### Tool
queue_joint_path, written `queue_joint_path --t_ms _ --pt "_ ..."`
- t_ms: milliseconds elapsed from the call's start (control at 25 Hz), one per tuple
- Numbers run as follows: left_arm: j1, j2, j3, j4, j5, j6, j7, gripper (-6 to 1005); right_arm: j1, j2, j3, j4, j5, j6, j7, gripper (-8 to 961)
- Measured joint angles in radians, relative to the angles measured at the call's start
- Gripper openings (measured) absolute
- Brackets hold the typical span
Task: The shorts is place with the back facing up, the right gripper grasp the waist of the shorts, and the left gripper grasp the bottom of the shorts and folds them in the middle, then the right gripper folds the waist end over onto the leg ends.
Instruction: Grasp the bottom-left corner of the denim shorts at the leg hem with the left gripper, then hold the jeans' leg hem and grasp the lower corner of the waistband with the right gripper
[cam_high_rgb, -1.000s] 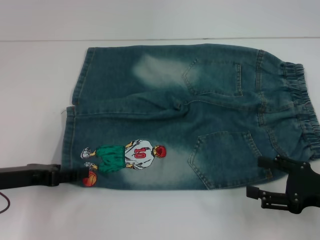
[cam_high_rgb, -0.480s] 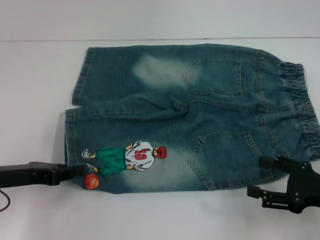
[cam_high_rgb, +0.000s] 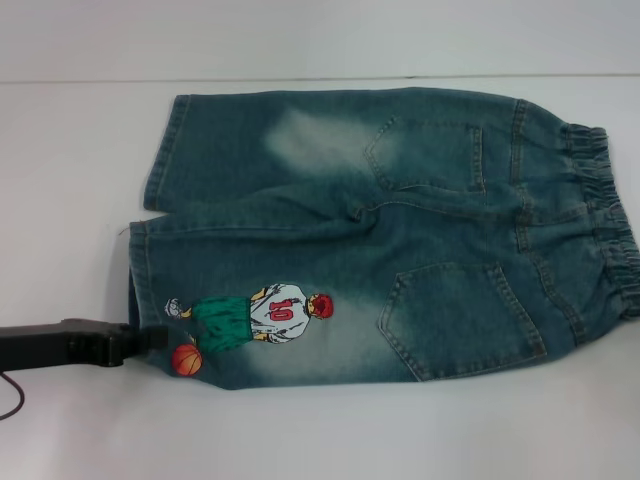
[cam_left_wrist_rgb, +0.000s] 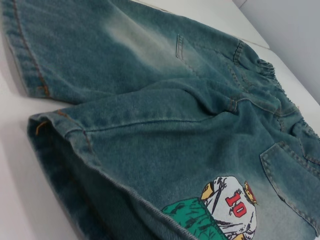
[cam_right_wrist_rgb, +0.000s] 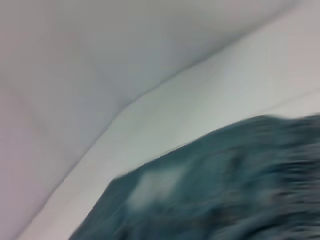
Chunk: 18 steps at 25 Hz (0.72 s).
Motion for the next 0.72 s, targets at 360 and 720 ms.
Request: queue_joint_path --t_ms 360,720 --pt "-0.010 -0.004 0.005 -0.005 0.000 -0.002 0.011 20 0.022 -0.023 0.017 0.027 -0.012 0.125 0.124 937" --pt "-0.009 -0.007 0.001 -0.001 0.000 0.010 0.012 20 0.064 -0.017 -0.051 0.040 -0.055 0.209 0.160 926"
